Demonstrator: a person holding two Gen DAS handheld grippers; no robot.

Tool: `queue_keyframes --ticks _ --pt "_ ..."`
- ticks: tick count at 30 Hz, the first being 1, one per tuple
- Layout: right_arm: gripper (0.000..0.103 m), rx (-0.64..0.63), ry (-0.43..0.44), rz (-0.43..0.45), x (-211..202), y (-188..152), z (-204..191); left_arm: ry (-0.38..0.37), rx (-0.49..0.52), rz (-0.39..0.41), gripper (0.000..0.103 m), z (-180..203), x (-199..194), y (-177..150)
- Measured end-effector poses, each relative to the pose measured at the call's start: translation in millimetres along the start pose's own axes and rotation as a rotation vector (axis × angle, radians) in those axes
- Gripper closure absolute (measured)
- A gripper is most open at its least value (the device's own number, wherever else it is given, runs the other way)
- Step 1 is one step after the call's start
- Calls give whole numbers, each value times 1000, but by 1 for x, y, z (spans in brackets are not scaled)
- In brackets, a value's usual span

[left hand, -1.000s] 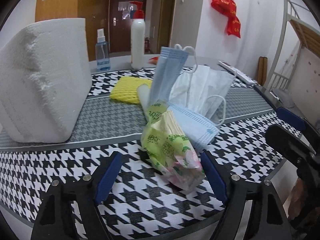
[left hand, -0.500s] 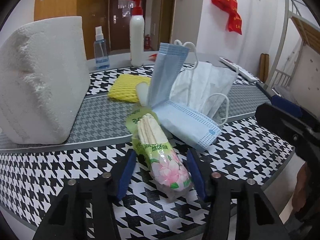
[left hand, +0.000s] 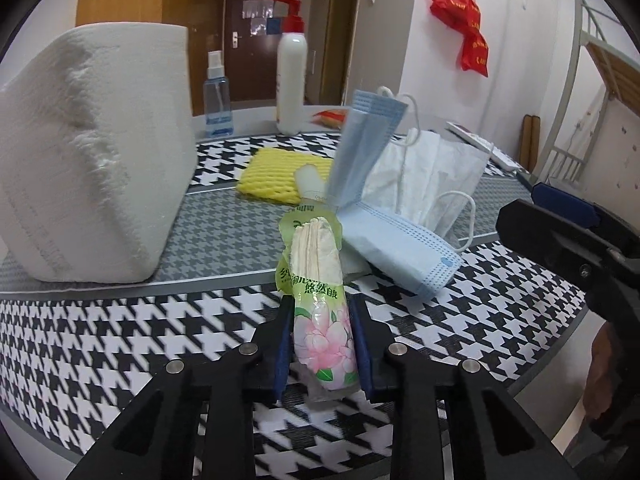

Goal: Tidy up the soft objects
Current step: 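Grasp the blue face mask with the right tool while the left tool holds the tissue pack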

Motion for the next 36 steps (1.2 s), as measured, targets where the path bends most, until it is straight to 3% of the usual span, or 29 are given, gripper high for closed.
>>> queue_keyframes --ticks 10,17,21,31,36 --pt "0 -53 24 -15 12 11 -25 18 -21 41 74 -22 -15 2" --pt "1 -90 53 -77 32 5 -41 35 -47 47 74 -43 -17 1" --pt "14 -109 70 -103 40 3 -47 65 -40 49 74 -48 -16 0" --pt "52 -123 46 -183 59 -4 -48 45 -40 34 74 -48 -11 1" --pt "53 -123 36 -223 66 -9 -45 43 -38 28 74 -47 -7 4"
Point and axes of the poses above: each gripper's, at about its wrist camera, not at the fingertips, and x roughly the way its jaws point, z to its right, y to its top, the point moved 5 cm from there along x, roughly the way its jaws point, and after that the axes turned 7 degrees about -x, right-handed, at the moved point
